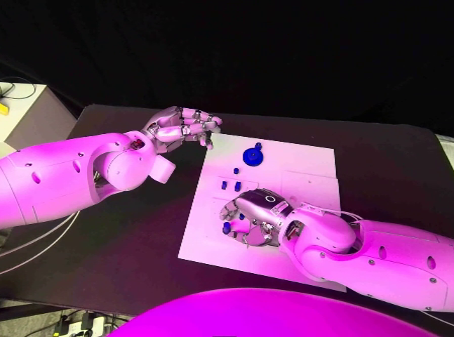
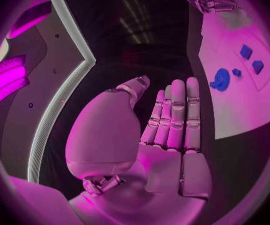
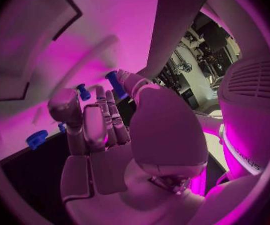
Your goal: Assemble the parts on the task board
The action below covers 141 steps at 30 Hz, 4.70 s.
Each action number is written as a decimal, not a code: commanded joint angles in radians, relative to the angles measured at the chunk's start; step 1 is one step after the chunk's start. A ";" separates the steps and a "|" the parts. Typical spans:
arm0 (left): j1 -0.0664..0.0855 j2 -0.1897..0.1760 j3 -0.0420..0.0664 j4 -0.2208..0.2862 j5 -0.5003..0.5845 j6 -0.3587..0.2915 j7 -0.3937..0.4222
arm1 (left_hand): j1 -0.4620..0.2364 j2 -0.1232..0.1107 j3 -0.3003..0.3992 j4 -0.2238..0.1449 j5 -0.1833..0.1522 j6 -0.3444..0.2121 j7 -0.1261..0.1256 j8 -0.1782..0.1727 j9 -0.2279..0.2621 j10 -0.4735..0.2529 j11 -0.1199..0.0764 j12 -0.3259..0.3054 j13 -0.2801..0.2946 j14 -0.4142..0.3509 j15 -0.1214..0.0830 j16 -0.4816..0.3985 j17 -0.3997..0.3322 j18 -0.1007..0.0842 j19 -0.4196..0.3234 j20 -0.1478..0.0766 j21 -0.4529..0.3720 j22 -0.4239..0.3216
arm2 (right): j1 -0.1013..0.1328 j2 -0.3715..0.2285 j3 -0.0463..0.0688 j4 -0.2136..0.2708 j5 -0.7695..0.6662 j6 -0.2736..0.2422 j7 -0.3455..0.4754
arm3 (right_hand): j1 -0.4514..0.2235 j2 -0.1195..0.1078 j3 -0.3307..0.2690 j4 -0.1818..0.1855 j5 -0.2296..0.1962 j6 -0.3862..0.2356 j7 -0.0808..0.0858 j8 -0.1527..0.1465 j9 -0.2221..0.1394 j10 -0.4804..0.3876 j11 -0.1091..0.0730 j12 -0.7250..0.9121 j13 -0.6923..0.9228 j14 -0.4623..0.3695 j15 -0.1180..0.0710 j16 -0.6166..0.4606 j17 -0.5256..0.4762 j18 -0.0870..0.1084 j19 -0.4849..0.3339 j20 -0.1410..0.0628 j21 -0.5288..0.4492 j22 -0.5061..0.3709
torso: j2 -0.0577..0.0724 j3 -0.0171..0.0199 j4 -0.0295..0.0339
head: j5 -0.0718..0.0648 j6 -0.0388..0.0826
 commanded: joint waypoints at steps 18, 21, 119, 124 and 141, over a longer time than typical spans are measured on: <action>-0.001 -0.001 0.000 0.002 0.006 0.019 0.005 | 0.006 0.005 0.001 0.009 -0.001 -0.007 0.000 0.000 -0.001 -0.009 0.001 0.006 0.002 -0.001 0.006 -0.006 -0.001 0.013 0.008 0.000 -0.005 -0.002 | 0.005 -0.081 0.002 0.059 0.114 -0.178 0.084 | 0.169 0.062 -0.270 0.109 0.023 -0.061 0.014 -0.027 -0.006 -0.185 0.011 0.294 0.048 -0.078 0.013 0.016 -0.118 0.034 -0.056 0.017 -0.102 -0.045 | -0.002 -0.0002 -0.0014 | -0.018 0.000; -0.001 -0.003 0.000 0.001 0.007 0.020 0.005 | 0.006 0.005 0.001 0.009 -0.001 -0.007 0.000 0.000 -0.001 -0.009 0.001 0.006 0.002 -0.001 0.006 -0.006 -0.001 0.013 0.008 0.000 -0.005 -0.002 | 0.016 -0.136 0.009 0.093 0.211 -0.185 0.143 | 0.173 0.067 -0.257 0.116 0.017 -0.058 0.019 -0.026 -0.006 -0.174 0.012 0.318 0.049 -0.075 0.013 0.020 -0.118 0.033 -0.055 0.016 -0.103 -0.043 | -0.002 -0.0008 -0.0020 | -0.029 0.000; -0.035 -0.001 -0.002 0.041 -0.024 0.006 -0.036 | -0.016 -0.009 -0.033 0.038 -0.004 -0.011 -0.003 0.005 -0.001 -0.011 0.000 0.017 0.007 0.003 0.006 -0.006 0.000 0.013 0.017 0.001 -0.020 -0.013 | -0.061 -0.442 -0.026 0.192 0.307 -0.092 -0.282 | 0.034 0.152 -0.543 0.209 0.187 0.088 -0.068 0.156 0.011 0.419 -0.092 1.201 1.261 0.127 -0.076 0.203 0.455 -0.067 0.196 -0.066 0.372 0.339 | -0.035 -0.0108 -0.0217 | -0.186 0.000; -0.035 -0.001 -0.002 0.041 -0.024 0.008 -0.039 | -0.017 -0.008 -0.034 0.039 -0.003 -0.012 -0.003 0.005 -0.001 -0.012 0.000 0.017 0.007 0.003 0.006 -0.006 0.000 0.013 0.018 0.001 -0.021 -0.013 | -0.061 -0.452 -0.026 0.200 0.443 -0.131 -0.214 | 0.017 0.169 -0.528 0.212 0.196 0.107 -0.074 0.164 0.009 0.424 -0.097 1.203 1.268 0.128 -0.079 0.204 0.459 -0.068 0.198 -0.068 0.374 0.342 | -0.036 -0.0110 -0.0217 | -0.185 0.000; -0.035 0.002 -0.002 0.036 -0.024 0.016 -0.047 | -0.015 -0.003 -0.034 0.043 -0.001 -0.013 -0.003 0.006 -0.001 -0.013 -0.001 0.018 0.008 0.003 0.006 -0.006 0.001 0.013 0.020 0.001 -0.023 -0.015 | 0.004 -0.483 -0.024 0.246 0.664 -0.190 -0.071 | 0.020 0.188 -0.496 0.208 0.187 0.137 -0.093 0.182 0.008 0.460 -0.113 1.243 1.319 0.135 -0.093 0.213 0.488 -0.074 0.210 -0.079 0.402 0.359 | -0.034 -0.0114 -0.0210 | -0.187 0.000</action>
